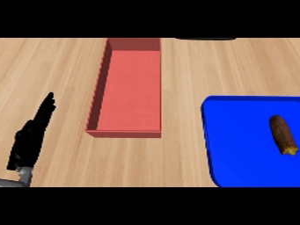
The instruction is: Pick the sweet potato from the tray and place it in the cardboard box
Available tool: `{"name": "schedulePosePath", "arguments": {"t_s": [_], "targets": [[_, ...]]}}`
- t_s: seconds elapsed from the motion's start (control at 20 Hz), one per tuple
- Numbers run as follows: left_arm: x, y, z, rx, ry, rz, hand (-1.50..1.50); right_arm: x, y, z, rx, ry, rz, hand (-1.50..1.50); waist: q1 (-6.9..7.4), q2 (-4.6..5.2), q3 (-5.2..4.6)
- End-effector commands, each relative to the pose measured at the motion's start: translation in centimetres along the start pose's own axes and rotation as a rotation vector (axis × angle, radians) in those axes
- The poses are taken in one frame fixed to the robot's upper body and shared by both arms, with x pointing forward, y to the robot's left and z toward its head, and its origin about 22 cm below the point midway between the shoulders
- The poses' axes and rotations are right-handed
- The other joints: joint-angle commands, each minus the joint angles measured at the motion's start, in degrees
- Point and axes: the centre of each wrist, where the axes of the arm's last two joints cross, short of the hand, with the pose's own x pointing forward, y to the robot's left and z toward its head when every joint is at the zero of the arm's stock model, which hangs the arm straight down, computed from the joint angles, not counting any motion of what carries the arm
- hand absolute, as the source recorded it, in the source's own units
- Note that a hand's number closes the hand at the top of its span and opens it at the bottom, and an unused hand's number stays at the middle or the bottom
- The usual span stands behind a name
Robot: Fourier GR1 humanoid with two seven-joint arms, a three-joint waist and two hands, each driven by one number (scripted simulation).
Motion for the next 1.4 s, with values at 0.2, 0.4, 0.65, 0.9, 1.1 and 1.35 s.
{"name": "schedulePosePath", "arguments": {"t_s": [0.2,0.4,0.65,0.9,1.1,1.35], "targets": [[-0.5,0.6,-0.4,0.020,0.022,0.000,0.00,1.5,2.0,-3.9,0.058,0.089,0.066,-1.50,-0.97,-0.17,-0.06],[-1.0,-1.3,0.4,0.020,0.006,-0.006,0.00,-0.9,3.1,-4.1,0.061,0.134,0.088,-1.50,-0.77,-0.10,-0.02],[-1.6,1.1,0.6,0.011,0.020,-0.001,0.00,-0.7,4.1,-3.9,0.089,0.163,0.092,-1.50,-1.09,-0.23,-0.06],[-1.6,-0.4,0.4,0.008,0.024,0.017,0.00,-1.2,4.5,-4.3,0.079,0.164,0.089,-1.50,-1.09,-0.19,-0.05],[-1.4,-0.3,-1.1,0.007,0.016,-0.003,0.00,-0.3,5.3,-5.8,0.085,0.157,0.105,-1.50,-1.17,-0.15,-0.06],[-1.2,-1.5,1.2,0.009,0.003,0.012,0.00,-3.6,7.7,-5.2,0.078,0.162,0.086,-1.50,-1.00,-0.17,-0.03]]}}
